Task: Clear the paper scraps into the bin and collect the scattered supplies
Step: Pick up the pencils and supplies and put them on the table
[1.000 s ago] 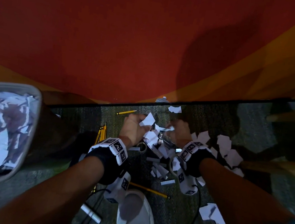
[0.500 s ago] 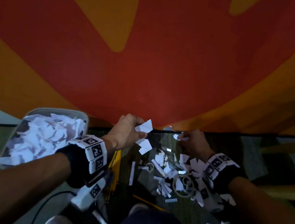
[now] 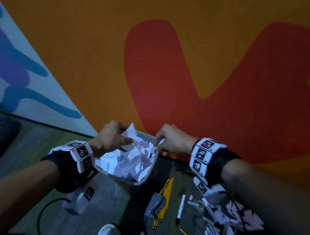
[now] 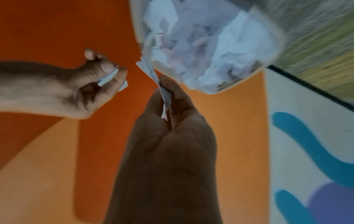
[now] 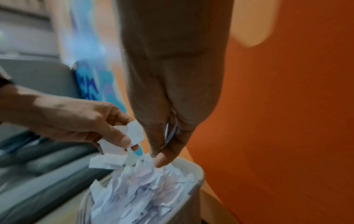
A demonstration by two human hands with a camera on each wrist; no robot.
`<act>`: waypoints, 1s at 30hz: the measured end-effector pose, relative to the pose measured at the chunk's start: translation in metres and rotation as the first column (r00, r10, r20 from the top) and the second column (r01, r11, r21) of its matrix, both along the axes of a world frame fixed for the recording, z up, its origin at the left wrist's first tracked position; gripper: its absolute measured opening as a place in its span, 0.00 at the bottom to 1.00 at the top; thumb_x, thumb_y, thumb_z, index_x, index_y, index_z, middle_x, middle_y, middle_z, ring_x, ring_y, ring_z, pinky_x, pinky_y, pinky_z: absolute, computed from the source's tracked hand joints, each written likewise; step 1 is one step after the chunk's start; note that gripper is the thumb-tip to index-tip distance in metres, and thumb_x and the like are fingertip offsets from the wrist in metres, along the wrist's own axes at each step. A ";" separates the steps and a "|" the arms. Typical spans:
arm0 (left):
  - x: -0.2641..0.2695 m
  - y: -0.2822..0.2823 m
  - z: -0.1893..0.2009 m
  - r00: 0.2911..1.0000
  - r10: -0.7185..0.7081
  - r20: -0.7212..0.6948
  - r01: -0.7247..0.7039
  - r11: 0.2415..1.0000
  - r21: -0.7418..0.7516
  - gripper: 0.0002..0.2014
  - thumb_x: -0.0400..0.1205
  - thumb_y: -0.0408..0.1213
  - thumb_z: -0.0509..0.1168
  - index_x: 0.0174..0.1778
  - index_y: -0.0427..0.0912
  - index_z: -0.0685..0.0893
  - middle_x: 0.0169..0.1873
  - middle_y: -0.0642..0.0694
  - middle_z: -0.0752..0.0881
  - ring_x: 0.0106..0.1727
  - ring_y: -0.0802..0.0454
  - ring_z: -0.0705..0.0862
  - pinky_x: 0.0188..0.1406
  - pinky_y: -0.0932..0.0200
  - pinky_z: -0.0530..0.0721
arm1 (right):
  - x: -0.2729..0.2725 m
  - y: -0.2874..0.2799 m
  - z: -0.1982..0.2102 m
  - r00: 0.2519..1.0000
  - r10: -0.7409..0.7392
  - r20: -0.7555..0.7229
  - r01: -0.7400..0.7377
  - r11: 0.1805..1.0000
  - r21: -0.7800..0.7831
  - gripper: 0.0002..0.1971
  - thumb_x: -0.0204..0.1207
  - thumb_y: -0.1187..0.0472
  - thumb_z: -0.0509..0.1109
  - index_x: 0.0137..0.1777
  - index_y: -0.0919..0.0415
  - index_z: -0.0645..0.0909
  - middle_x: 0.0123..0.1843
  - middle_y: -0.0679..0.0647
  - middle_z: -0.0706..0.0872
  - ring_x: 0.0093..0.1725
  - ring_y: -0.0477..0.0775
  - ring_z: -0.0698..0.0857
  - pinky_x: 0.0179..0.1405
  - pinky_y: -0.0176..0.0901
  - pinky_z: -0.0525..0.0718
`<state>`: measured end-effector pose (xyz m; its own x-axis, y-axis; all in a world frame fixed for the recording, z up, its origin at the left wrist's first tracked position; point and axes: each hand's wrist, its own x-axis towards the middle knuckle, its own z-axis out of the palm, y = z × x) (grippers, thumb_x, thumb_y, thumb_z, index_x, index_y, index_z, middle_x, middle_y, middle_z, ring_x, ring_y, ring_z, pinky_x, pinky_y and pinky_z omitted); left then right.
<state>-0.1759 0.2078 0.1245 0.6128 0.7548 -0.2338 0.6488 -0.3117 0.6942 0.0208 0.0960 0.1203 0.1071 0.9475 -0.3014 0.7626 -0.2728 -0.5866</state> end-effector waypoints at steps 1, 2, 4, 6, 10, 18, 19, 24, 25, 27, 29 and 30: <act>-0.008 0.006 -0.008 1.000 0.015 -0.019 -0.016 0.999 -0.035 0.08 0.78 0.27 0.75 0.51 0.29 0.87 0.48 0.38 0.91 0.31 0.58 0.89 0.27 0.63 0.88 | -0.009 0.010 -0.002 1.000 0.027 0.007 -0.027 1.000 -0.013 0.05 0.75 0.66 0.75 0.49 0.60 0.90 0.27 0.48 0.86 0.23 0.33 0.83 0.36 0.29 0.82; -0.014 0.011 -0.015 0.999 0.028 -0.020 -0.029 0.998 -0.059 0.09 0.77 0.26 0.75 0.51 0.29 0.87 0.47 0.35 0.92 0.32 0.55 0.91 0.29 0.57 0.90 | -0.016 0.018 -0.005 0.999 0.036 -0.004 -0.036 0.999 -0.024 0.06 0.75 0.67 0.74 0.50 0.62 0.90 0.28 0.51 0.88 0.25 0.35 0.85 0.41 0.34 0.86; -0.024 0.020 -0.025 0.998 0.039 -0.039 -0.041 0.997 -0.061 0.14 0.76 0.27 0.76 0.56 0.28 0.86 0.49 0.33 0.91 0.36 0.48 0.91 0.32 0.50 0.92 | -0.028 0.033 -0.013 0.998 0.017 -0.062 -0.021 0.998 -0.051 0.07 0.76 0.69 0.73 0.52 0.64 0.89 0.33 0.59 0.91 0.30 0.49 0.91 0.40 0.51 0.92; -0.028 0.028 -0.031 0.998 0.039 -0.050 -0.042 0.997 -0.060 0.21 0.76 0.28 0.76 0.65 0.30 0.84 0.53 0.33 0.90 0.38 0.47 0.90 0.34 0.51 0.91 | -0.037 0.043 -0.019 0.993 -0.001 -0.115 -0.003 0.999 -0.041 0.09 0.76 0.68 0.74 0.55 0.61 0.88 0.41 0.60 0.91 0.32 0.53 0.91 0.35 0.56 0.92; -0.038 0.037 -0.036 0.993 -0.034 -0.116 0.035 0.999 0.006 0.26 0.77 0.33 0.76 0.72 0.38 0.81 0.61 0.40 0.89 0.50 0.47 0.89 0.46 0.56 0.90 | -0.043 0.054 -0.030 0.990 0.051 -0.135 -0.052 0.999 -0.003 0.23 0.72 0.67 0.78 0.65 0.47 0.86 0.61 0.50 0.86 0.48 0.49 0.89 0.38 0.40 0.88; -0.042 0.035 -0.030 0.951 -0.173 -0.255 0.213 0.967 0.139 0.24 0.79 0.37 0.75 0.72 0.42 0.83 0.65 0.41 0.87 0.57 0.46 0.87 0.56 0.57 0.85 | -0.027 0.050 -0.045 0.994 -0.053 -0.091 0.054 0.999 0.009 0.31 0.68 0.64 0.81 0.73 0.53 0.81 0.59 0.52 0.87 0.50 0.51 0.89 0.50 0.47 0.90; -0.042 0.032 -0.033 0.940 -0.207 -0.270 0.248 0.960 0.127 0.25 0.79 0.39 0.75 0.73 0.43 0.82 0.66 0.41 0.86 0.57 0.46 0.87 0.54 0.59 0.84 | -0.028 0.046 -0.046 0.999 -0.007 -0.041 0.008 1.000 0.015 0.29 0.69 0.61 0.80 0.72 0.53 0.81 0.64 0.52 0.86 0.53 0.52 0.89 0.54 0.48 0.89; -0.037 0.022 -0.065 0.875 -0.313 -0.370 0.347 0.938 0.027 0.31 0.75 0.42 0.79 0.74 0.41 0.80 0.69 0.44 0.84 0.66 0.47 0.83 0.66 0.55 0.81 | -0.043 0.036 -0.069 0.887 0.405 0.221 -0.411 0.912 -0.020 0.24 0.73 0.52 0.71 0.69 0.57 0.79 0.66 0.61 0.81 0.65 0.62 0.79 0.61 0.56 0.79; -0.038 0.022 -0.073 0.871 -0.310 -0.382 0.336 0.942 0.002 0.31 0.75 0.42 0.79 0.74 0.41 0.80 0.68 0.43 0.84 0.67 0.47 0.83 0.68 0.52 0.81 | -0.044 0.037 -0.077 0.866 0.432 0.252 -0.429 0.901 -0.071 0.24 0.74 0.50 0.70 0.70 0.55 0.78 0.68 0.62 0.79 0.67 0.64 0.77 0.62 0.58 0.78; -0.037 0.023 -0.084 0.875 -0.288 -0.389 0.298 0.954 -0.036 0.32 0.73 0.40 0.81 0.73 0.39 0.81 0.69 0.43 0.84 0.68 0.46 0.83 0.69 0.50 0.81 | -0.044 0.039 -0.090 0.823 0.478 0.308 -0.450 0.878 -0.160 0.20 0.77 0.49 0.68 0.65 0.55 0.77 0.67 0.63 0.79 0.65 0.66 0.78 0.59 0.60 0.80; -0.036 0.026 -0.095 0.874 -0.270 -0.403 0.273 0.961 -0.052 0.33 0.73 0.41 0.82 0.73 0.40 0.81 0.70 0.43 0.83 0.69 0.46 0.82 0.70 0.52 0.80 | -0.043 0.041 -0.100 0.790 0.512 0.338 -0.461 0.859 -0.222 0.14 0.78 0.48 0.66 0.55 0.57 0.78 0.59 0.60 0.81 0.56 0.66 0.81 0.53 0.59 0.81; -0.035 0.028 -0.100 0.871 -0.270 -0.411 0.271 0.961 -0.055 0.33 0.72 0.42 0.82 0.73 0.41 0.81 0.70 0.44 0.83 0.69 0.46 0.82 0.70 0.53 0.80 | -0.042 0.044 -0.104 0.777 0.519 0.355 -0.461 0.854 -0.240 0.14 0.78 0.46 0.65 0.51 0.57 0.77 0.54 0.58 0.82 0.51 0.65 0.83 0.51 0.59 0.82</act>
<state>-0.2105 0.2355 0.0242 0.6430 0.5750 -0.5059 0.7647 -0.5185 0.3825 -0.0213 0.1398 0.0162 -0.2243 0.8582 -0.4617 0.9697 0.1492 -0.1936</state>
